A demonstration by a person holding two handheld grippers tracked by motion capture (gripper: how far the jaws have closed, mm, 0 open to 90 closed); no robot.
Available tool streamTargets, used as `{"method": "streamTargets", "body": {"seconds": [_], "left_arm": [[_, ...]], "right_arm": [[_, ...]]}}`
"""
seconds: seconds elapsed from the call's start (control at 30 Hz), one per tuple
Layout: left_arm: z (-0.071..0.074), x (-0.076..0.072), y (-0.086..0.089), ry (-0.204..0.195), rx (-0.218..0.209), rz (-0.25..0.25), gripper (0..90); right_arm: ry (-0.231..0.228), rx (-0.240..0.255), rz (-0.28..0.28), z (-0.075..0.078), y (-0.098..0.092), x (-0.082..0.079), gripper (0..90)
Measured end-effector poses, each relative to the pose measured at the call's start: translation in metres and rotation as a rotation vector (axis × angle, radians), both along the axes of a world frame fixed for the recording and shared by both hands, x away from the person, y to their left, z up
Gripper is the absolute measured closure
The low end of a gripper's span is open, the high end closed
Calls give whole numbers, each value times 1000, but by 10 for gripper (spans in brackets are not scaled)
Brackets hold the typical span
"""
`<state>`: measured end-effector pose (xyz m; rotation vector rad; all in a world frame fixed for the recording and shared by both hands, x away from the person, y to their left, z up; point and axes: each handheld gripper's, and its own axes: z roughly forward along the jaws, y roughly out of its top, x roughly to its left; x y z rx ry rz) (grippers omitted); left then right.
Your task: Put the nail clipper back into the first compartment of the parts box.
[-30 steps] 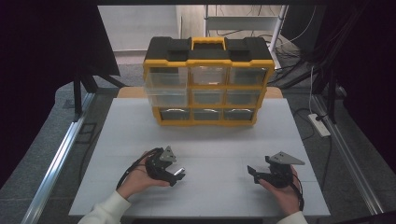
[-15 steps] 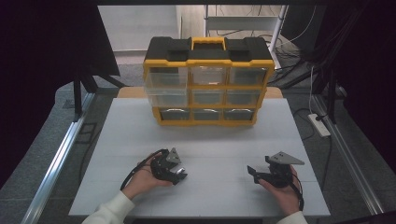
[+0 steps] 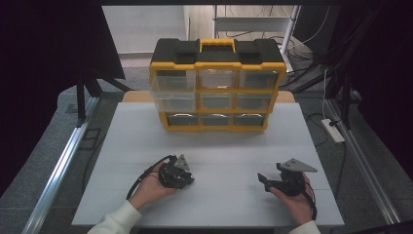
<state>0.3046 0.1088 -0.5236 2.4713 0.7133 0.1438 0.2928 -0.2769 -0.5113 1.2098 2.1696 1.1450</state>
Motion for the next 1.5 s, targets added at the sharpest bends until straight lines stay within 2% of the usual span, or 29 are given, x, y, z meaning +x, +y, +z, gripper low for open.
{"method": "streamTargets", "body": {"seconds": [0.27, 0.53, 0.77, 1.0, 1.33, 1.5], "left_arm": [[1, -3, -1, -27, 12, 8, 791], [0, -4, 0, -38, 3, 12, 792], [6, -5, 4, -85, -48, 54, 792], [13, -6, 10, -121, -90, 73, 793], [23, -6, 22, -156, -160, 107, 796], [30, -6, 27, -167, -181, 118, 797]], "right_arm": [[-1, 3, 0, 0, 0, 0, 158], [-1, 2, -1, 0, 0, 0, 158], [-3, 3, -3, 1, -1, 0, 157], [-5, -1, -3, 1, -1, 0, 157], [-5, 1, -4, 1, -1, 0, 157], [-5, 0, -4, 1, -1, 0, 157]]}}
